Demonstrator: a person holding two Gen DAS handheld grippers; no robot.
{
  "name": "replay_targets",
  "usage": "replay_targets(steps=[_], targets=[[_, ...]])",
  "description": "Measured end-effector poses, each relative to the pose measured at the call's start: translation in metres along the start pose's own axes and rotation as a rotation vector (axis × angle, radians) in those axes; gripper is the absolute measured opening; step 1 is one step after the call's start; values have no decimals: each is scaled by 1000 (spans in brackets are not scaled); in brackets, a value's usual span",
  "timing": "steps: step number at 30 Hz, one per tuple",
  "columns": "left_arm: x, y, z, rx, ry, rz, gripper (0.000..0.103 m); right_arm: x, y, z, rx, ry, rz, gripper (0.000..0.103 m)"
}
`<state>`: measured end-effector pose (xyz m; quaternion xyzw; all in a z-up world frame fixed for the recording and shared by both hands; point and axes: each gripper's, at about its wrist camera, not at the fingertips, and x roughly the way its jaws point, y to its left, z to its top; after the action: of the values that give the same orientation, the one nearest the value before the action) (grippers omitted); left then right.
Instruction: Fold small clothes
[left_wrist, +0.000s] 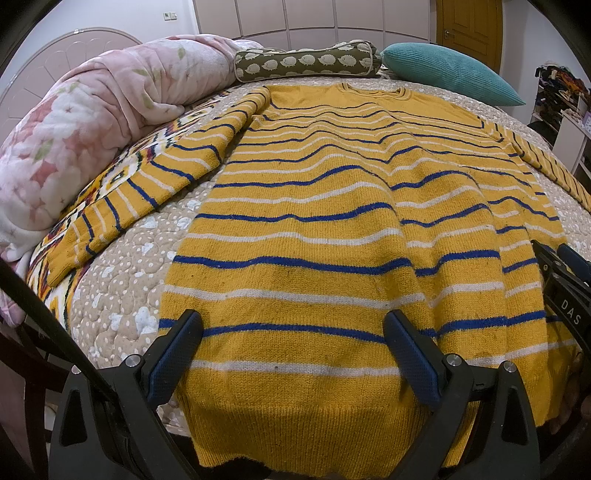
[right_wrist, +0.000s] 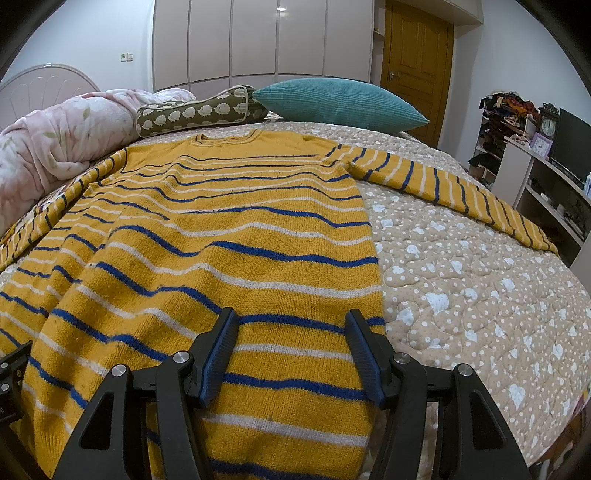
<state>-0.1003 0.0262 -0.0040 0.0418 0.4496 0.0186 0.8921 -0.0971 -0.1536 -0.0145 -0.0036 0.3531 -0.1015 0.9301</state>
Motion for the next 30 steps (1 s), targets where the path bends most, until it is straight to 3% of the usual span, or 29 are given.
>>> replay_targets(steps=[23,27,30], targets=[[-2,-1,-2,9,5,10,98,-3,-2,1,-32,18,22,64],[-8,3,2,20,32,-19,98,-13,-41,14,64,46,144,64],[-20,14,5,-31,24,-86,98,-17,-90,25,164,26,66,64]])
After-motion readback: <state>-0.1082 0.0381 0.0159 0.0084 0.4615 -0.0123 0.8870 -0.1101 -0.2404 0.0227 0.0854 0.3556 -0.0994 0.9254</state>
